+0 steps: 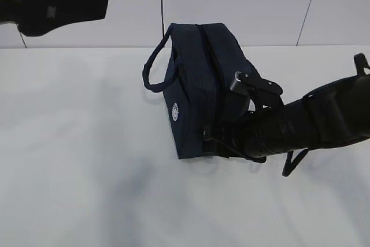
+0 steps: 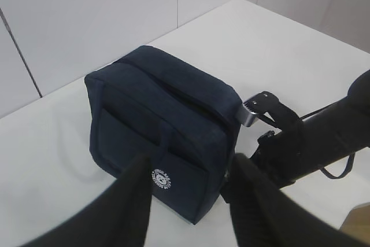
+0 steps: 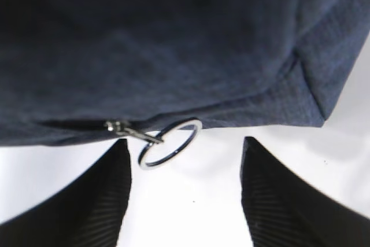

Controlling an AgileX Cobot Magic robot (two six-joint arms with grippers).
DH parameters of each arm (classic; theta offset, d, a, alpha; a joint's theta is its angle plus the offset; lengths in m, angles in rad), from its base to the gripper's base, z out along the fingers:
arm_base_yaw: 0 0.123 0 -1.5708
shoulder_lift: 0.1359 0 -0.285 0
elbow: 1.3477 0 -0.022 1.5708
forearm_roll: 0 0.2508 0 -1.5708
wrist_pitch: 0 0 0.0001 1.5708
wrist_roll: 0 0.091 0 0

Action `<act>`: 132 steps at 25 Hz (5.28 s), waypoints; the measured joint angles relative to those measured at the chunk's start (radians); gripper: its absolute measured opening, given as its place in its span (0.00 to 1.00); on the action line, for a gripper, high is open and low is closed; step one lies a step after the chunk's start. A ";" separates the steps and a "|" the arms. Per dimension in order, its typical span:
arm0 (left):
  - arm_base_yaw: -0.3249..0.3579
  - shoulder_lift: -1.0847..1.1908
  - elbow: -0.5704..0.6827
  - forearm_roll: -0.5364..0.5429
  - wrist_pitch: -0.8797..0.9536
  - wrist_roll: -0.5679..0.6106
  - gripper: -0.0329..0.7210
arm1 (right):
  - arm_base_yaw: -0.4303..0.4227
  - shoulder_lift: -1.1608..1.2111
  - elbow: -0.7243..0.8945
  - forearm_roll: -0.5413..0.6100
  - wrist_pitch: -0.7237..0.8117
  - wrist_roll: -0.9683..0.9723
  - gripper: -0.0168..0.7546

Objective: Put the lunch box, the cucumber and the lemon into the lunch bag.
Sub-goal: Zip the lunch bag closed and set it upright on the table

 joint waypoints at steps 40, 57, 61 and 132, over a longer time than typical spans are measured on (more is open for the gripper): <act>0.000 0.000 0.000 -0.012 0.041 0.000 0.47 | 0.000 -0.060 -0.001 -0.105 0.057 -0.002 0.03; 0.000 0.000 0.000 -0.012 0.043 0.000 0.47 | 0.000 -0.172 -0.001 -0.387 0.181 0.206 0.03; 0.000 0.000 0.000 -0.012 0.043 0.000 0.47 | 0.000 -0.209 -0.001 -0.478 0.200 0.274 0.03; 0.000 0.000 0.000 -0.019 0.043 0.000 0.47 | 0.000 -0.031 -0.091 -0.298 0.184 0.177 0.03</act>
